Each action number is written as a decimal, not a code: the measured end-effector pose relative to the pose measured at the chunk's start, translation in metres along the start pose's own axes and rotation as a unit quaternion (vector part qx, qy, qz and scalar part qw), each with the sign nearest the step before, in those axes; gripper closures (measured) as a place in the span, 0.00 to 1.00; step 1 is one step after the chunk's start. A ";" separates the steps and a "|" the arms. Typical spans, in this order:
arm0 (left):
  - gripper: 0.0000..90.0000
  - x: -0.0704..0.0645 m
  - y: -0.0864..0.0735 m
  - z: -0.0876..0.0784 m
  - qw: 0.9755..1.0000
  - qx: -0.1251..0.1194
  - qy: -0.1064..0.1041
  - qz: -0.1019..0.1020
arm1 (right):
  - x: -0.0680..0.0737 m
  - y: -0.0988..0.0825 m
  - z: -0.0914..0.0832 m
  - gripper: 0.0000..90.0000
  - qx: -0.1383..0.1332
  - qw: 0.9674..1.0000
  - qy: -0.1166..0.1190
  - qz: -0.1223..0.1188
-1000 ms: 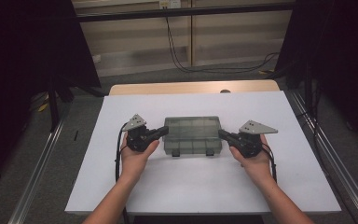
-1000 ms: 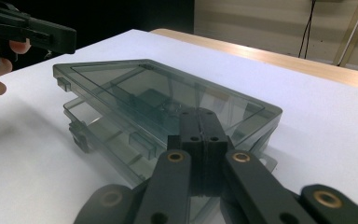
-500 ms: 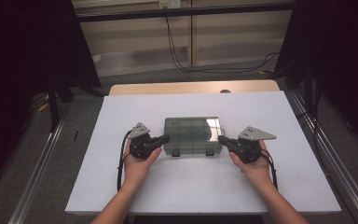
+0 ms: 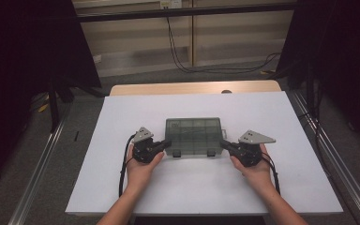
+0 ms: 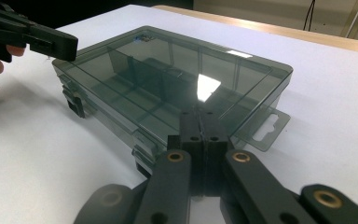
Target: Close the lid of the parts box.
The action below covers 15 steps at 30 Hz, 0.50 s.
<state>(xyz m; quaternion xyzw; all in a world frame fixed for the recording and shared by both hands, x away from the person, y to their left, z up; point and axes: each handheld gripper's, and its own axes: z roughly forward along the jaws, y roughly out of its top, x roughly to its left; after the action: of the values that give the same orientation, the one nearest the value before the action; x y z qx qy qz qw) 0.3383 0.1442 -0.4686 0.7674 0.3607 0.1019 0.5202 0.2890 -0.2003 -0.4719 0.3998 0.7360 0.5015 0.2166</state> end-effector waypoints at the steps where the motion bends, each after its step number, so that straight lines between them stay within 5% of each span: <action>1: 1.00 0.000 -0.001 0.000 1.000 0.001 0.001 0.001 | 0.000 -0.001 0.000 1.00 0.001 1.000 -0.001 -0.001; 15: 1.00 -0.002 -0.002 0.001 1.000 -0.005 0.005 0.006 | 0.000 -0.005 0.001 1.00 -0.004 1.000 -0.004 -0.007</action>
<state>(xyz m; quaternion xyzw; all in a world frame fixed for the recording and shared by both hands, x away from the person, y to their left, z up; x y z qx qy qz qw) 0.3364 0.1421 -0.4702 0.7665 0.3577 0.1106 0.5217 0.2879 -0.2006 -0.4765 0.3954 0.7358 0.5017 0.2248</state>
